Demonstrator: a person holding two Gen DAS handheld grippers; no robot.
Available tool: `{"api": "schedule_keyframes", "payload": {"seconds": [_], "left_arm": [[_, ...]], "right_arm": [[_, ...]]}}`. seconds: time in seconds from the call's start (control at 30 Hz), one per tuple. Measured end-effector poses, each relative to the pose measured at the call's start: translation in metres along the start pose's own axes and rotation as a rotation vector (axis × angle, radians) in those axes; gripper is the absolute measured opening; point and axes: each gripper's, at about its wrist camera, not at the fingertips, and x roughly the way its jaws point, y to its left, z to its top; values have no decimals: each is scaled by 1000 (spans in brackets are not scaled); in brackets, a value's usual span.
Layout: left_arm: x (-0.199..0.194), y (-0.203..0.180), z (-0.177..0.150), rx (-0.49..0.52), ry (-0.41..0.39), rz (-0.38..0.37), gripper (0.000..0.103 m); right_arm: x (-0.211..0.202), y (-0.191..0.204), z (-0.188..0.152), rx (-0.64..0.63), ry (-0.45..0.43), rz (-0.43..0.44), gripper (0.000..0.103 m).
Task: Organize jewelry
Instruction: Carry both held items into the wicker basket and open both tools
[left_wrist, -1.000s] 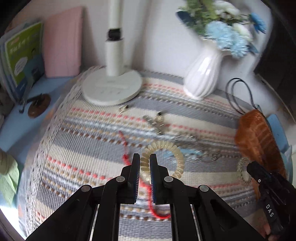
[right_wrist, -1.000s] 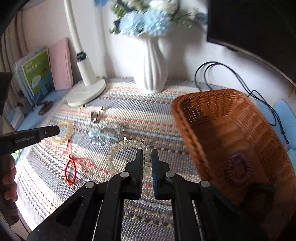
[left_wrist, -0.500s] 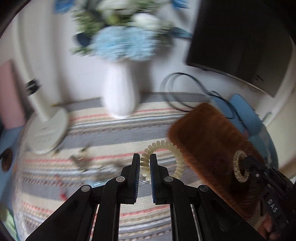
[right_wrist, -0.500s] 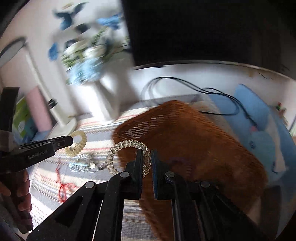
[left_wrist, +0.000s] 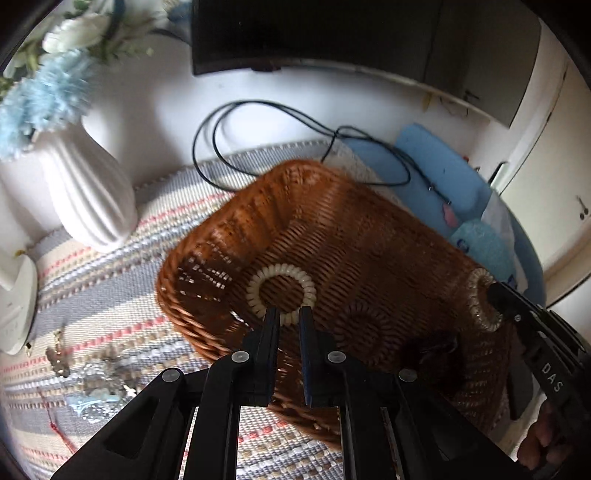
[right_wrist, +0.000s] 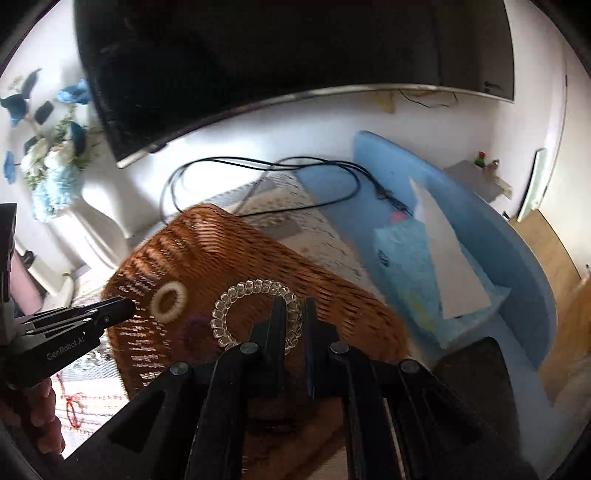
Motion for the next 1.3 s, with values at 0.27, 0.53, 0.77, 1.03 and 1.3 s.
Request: {"api": "schedule_keyframes", "payload": {"seconds": [0.27, 0.53, 0.77, 1.03, 1.3], "left_arm": [[14, -9, -2, 4, 26, 9, 10], [29, -18, -5, 20, 65, 5, 11], [20, -9, -3, -22, 56, 10, 18], [-17, 15, -13, -105, -69, -55, 52], [-45, 58, -28, -223, -122, 15, 53]], "right_arm": [[12, -13, -12, 34, 40, 8, 9], [19, -13, -16, 26, 70, 15, 9], [14, -7, -13, 8, 69, -11, 26], [5, 19, -11, -45, 53, 18, 59], [-13, 59, -9, -127, -1, 68, 60]]}}
